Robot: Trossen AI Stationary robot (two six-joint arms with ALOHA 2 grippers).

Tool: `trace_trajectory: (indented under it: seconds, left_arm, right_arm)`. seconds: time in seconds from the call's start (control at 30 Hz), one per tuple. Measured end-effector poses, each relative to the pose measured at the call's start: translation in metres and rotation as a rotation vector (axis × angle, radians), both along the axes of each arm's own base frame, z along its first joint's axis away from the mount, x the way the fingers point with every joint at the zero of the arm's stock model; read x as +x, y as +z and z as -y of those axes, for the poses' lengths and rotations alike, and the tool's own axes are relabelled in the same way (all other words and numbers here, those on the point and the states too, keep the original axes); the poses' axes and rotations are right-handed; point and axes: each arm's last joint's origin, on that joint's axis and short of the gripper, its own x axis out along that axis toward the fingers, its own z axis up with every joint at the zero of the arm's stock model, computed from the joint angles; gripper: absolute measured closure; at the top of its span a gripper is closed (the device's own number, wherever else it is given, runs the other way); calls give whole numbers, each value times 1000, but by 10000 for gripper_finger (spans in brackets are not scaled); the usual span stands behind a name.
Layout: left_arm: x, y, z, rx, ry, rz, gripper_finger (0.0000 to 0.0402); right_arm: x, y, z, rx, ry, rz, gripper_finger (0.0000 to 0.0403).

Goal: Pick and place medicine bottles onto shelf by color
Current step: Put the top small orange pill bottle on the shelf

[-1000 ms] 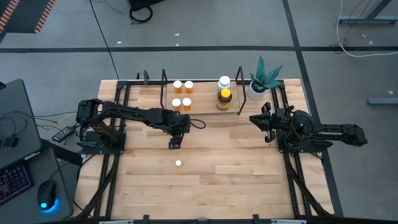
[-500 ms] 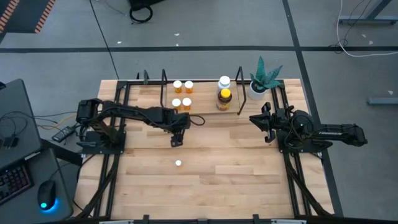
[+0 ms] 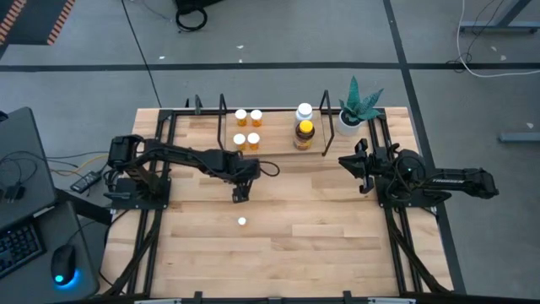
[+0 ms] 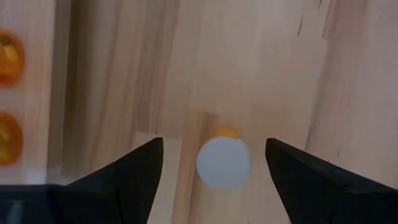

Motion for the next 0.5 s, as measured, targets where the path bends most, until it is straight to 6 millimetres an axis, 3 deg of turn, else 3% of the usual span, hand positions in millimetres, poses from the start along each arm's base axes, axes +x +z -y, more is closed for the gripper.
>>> trace_trajectory:
  seconds: [0.5]
  left_arm:
    - [-3,-1,0,1,-78,-41,111]
  right_arm:
    - [0,1,0,-2,-1,13,346]
